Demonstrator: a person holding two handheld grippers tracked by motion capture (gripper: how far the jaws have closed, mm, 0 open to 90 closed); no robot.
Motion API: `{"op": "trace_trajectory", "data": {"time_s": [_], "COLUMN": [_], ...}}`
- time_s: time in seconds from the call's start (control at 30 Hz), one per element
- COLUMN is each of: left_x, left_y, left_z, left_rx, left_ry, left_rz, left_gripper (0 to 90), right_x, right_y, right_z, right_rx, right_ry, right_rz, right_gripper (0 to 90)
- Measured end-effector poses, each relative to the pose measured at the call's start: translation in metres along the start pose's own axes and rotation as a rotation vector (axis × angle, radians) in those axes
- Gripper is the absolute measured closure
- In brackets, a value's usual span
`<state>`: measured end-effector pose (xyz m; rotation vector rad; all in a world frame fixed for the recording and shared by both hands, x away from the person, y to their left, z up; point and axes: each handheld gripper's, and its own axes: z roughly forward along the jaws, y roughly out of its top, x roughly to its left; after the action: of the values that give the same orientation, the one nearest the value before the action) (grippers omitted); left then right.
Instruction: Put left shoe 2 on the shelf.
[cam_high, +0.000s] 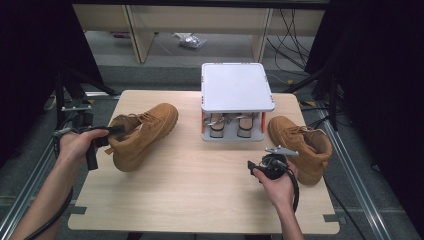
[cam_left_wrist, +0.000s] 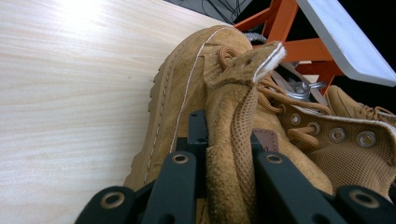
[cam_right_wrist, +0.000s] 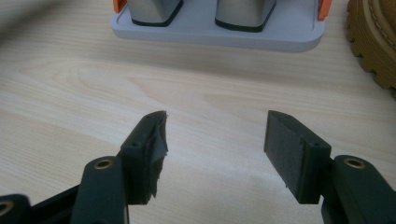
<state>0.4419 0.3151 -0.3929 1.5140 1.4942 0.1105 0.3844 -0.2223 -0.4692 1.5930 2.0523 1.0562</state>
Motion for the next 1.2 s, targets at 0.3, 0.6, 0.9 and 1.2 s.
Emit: {"op": "trace_trajectory", "data": {"time_s": [0.3, 0.6, 0.9, 1.2], "left_x": [-0.003, -0.006, -0.013, -0.022], "left_y": [0.006, 0.013, 0.021, 0.030], "left_z": [0.006, 0.006, 0.011, 0.016], "left_rx": [-0.017, -0.044, -0.056, -0.057], "left_ry": [0.010, -0.007, -0.013, -0.034], "left_rz": [-0.009, -0.028, -0.028, -0.028], "left_gripper": [81.7, 81.6, 81.5, 81.5], "right_x": [-0.002, -0.002, 0.000, -0.002], "right_y": [0.002, 0.001, 0.000, 0.000], "right_z": [-0.002, -0.003, -0.003, -0.007], "right_rx": [0.004, -0.010, -0.006, -0.005], "right_ry": [-0.008, -0.012, 0.004, -0.012], "right_rz": [0.009, 0.010, 0.017, 0.023], "right_gripper": [40.0, 40.1, 40.1, 40.1]}}
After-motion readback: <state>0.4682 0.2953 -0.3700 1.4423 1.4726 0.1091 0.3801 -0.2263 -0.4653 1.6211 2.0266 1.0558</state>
